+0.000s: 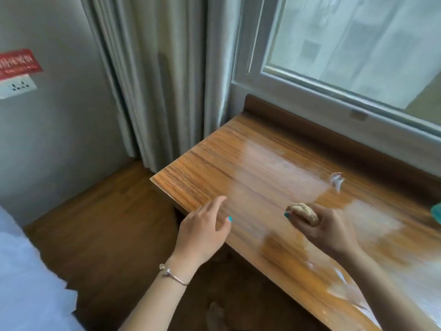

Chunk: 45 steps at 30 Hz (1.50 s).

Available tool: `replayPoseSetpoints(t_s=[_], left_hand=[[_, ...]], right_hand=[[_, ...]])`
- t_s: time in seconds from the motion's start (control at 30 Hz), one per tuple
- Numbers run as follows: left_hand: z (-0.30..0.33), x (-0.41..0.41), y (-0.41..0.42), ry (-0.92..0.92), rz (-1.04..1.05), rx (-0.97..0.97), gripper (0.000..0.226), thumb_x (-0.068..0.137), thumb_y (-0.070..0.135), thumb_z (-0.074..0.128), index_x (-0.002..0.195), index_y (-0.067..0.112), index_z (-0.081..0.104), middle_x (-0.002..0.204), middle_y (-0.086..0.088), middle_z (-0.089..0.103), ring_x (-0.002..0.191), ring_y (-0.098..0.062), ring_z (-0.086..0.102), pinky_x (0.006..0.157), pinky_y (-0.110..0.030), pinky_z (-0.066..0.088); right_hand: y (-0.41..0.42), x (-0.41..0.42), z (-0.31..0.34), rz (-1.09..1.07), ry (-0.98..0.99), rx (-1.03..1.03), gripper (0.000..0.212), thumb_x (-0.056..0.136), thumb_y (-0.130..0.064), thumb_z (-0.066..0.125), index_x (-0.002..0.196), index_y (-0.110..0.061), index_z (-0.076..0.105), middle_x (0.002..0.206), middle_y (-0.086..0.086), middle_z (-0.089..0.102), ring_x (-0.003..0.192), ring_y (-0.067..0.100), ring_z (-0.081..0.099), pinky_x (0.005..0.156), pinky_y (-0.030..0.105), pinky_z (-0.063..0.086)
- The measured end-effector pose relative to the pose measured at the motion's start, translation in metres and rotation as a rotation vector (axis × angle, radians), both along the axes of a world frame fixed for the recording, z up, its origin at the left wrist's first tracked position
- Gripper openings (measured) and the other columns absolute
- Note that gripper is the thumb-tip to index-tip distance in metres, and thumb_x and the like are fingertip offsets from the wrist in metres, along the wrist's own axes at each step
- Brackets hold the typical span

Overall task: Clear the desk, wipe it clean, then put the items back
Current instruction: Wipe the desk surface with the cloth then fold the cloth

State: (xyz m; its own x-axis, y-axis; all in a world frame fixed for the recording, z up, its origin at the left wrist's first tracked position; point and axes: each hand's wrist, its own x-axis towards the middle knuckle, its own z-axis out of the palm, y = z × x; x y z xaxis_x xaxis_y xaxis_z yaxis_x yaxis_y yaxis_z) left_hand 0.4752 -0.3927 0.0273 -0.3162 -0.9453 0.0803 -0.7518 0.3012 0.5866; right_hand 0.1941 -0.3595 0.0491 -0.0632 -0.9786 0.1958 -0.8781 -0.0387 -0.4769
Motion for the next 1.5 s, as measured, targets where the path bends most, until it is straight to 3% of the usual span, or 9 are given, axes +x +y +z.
replayPoseSetpoints(t_s=[0.2, 0.3, 0.43, 0.53, 0.63, 0.97, 1.13, 1.37, 1.5], left_hand=[[-0.011, 0.055, -0.070, 0.020, 0.025, 0.090, 0.055, 0.094, 0.053, 0.047, 0.144, 0.043, 0.026, 0.139, 0.024, 0.045, 0.125, 0.001, 0.044, 0.099, -0.030, 0.047], [-0.013, 0.068, -0.113, -0.068, -0.075, 0.092, 0.058, 0.093, 0.055, 0.046, 0.145, 0.044, 0.022, 0.141, 0.025, 0.041, 0.128, 0.001, 0.040, 0.103, -0.026, 0.041], [-0.011, 0.086, -0.174, 0.028, -0.146, 0.269, 0.060, 0.090, 0.056, 0.051, 0.143, 0.051, 0.023, 0.143, 0.032, 0.034, 0.133, 0.005, 0.030, 0.110, -0.029, 0.036], [-0.014, 0.098, -0.221, 0.057, -0.188, 0.278, 0.063, 0.090, 0.055, 0.054, 0.144, 0.052, 0.022, 0.148, 0.031, 0.025, 0.138, 0.010, 0.016, 0.117, -0.027, 0.023], [-0.024, 0.100, -0.267, 0.079, -0.222, 0.339, 0.071, 0.087, 0.061, 0.054, 0.145, 0.056, 0.014, 0.149, 0.032, 0.017, 0.141, 0.008, 0.008, 0.117, -0.030, 0.018], [-0.048, 0.072, -0.364, 0.157, -0.613, 0.444, 0.060, 0.097, 0.046, 0.047, 0.149, 0.044, 0.017, 0.141, 0.036, 0.013, 0.135, 0.018, -0.002, 0.117, -0.021, 0.007], [-0.044, 0.087, -0.415, 0.123, -0.813, 0.438, 0.062, 0.097, 0.046, 0.045, 0.152, 0.040, 0.016, 0.150, 0.028, 0.017, 0.140, 0.012, -0.001, 0.119, -0.022, 0.006], [-0.035, 0.052, -0.471, 0.116, -1.001, 0.212, 0.058, 0.101, 0.041, 0.037, 0.152, 0.039, 0.010, 0.158, 0.024, -0.004, 0.140, 0.008, -0.012, 0.115, -0.019, -0.005], [-0.028, -0.008, -0.489, 0.020, -1.167, -0.019, 0.056, 0.098, 0.043, 0.029, 0.152, 0.035, 0.018, 0.161, 0.013, 0.002, 0.146, -0.005, -0.009, 0.118, -0.027, -0.005]], right_hand=[[-0.093, 0.068, -0.007, -0.117, 0.042, -0.064, 0.058, 0.078, -0.071, 0.045, 0.110, -0.026, 0.062, 0.088, -0.008, 0.064, 0.074, 0.011, 0.054, 0.058, 0.032, 0.046], [-0.135, 0.081, -0.018, -0.170, 0.195, 0.059, 0.079, 0.082, -0.083, 0.023, 0.132, -0.030, 0.053, 0.127, -0.001, 0.059, 0.112, 0.020, 0.051, 0.091, 0.044, 0.041], [-0.175, 0.092, -0.038, -0.185, 0.174, 0.268, 0.088, 0.074, -0.083, -0.009, 0.148, -0.047, 0.022, 0.161, -0.013, 0.017, 0.150, 0.016, 0.007, 0.118, 0.055, -0.001], [-0.197, 0.095, -0.056, -0.153, 0.343, 0.383, 0.081, 0.071, -0.078, -0.025, 0.146, -0.056, -0.003, 0.161, -0.020, -0.003, 0.150, 0.011, -0.006, 0.117, 0.055, -0.003], [-0.229, 0.093, -0.062, -0.207, 0.354, 0.428, 0.071, 0.079, -0.072, -0.016, 0.148, -0.055, -0.007, 0.162, -0.020, -0.003, 0.150, 0.013, -0.004, 0.116, 0.057, -0.003], [-0.300, 0.130, -0.073, -0.757, 0.354, 0.391, 0.081, 0.080, -0.072, 0.004, 0.149, -0.039, 0.027, 0.164, 0.000, -0.003, 0.149, 0.022, -0.009, 0.114, 0.053, -0.010], [-0.301, 0.154, -0.064, -0.838, 0.189, 0.560, 0.076, 0.077, -0.069, -0.007, 0.150, -0.047, -0.004, 0.162, -0.018, -0.005, 0.148, 0.008, -0.013, 0.116, 0.054, -0.004], [-0.313, 0.266, -0.053, -1.017, 0.067, 0.656, 0.070, 0.072, -0.056, -0.022, 0.142, -0.051, -0.024, 0.149, -0.027, -0.034, 0.134, 0.003, -0.042, 0.100, 0.035, -0.038], [-0.336, 0.257, -0.049, -1.091, 0.057, 0.643, 0.072, 0.069, -0.057, -0.024, 0.140, -0.050, -0.026, 0.143, -0.029, -0.039, 0.138, 0.005, -0.035, 0.111, 0.045, -0.025]])
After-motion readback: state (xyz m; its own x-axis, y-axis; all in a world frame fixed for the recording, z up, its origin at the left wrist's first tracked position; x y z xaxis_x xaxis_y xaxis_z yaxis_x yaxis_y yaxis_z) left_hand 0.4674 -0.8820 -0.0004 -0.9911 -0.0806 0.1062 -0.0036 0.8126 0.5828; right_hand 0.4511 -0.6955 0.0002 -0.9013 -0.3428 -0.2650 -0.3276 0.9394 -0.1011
